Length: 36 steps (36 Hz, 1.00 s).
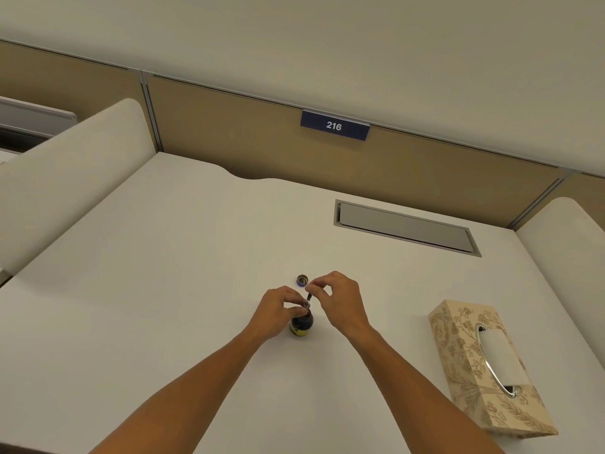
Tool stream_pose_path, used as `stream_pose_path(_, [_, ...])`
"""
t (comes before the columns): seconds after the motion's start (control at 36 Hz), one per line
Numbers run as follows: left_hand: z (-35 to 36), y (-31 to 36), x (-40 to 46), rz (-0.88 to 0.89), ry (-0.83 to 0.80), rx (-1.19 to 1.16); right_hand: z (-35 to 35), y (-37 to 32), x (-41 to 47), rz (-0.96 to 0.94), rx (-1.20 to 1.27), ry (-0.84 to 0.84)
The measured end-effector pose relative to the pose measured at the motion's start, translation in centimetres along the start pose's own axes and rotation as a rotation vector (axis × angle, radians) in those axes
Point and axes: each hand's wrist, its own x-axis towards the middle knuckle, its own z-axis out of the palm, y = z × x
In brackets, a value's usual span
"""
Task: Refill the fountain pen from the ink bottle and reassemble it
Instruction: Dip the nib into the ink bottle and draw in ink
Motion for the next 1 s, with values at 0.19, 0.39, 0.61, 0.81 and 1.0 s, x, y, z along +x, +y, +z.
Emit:
stream_pose_path(0.19, [0.0, -0.1, 0.1, -0.004, -0.005, 0.0, 0.6, 0.2, -0.1, 0.033, -0.026, 0.068])
stream_pose_path(0.39, [0.0, -0.2, 0.2, -0.002, 0.0, 0.001, -0.1, 0.2, 0.1, -0.009, 0.013, -0.089])
stream_pose_path(0.61, [0.1, -0.3, 0.4, -0.004, -0.003, 0.014, 0.0, 0.1, 0.2, 0.011, 0.014, -0.046])
stream_pose_path(0.81, [0.0, -0.4, 0.4, -0.002, -0.002, 0.022, 0.7, 0.2, -0.1, 0.015, -0.043, 0.043])
stream_pose_path(1.0, [0.1, -0.4, 0.4, -0.004, 0.004, 0.028, 1.1, 0.0, -0.1, 0.03, -0.058, 0.092])
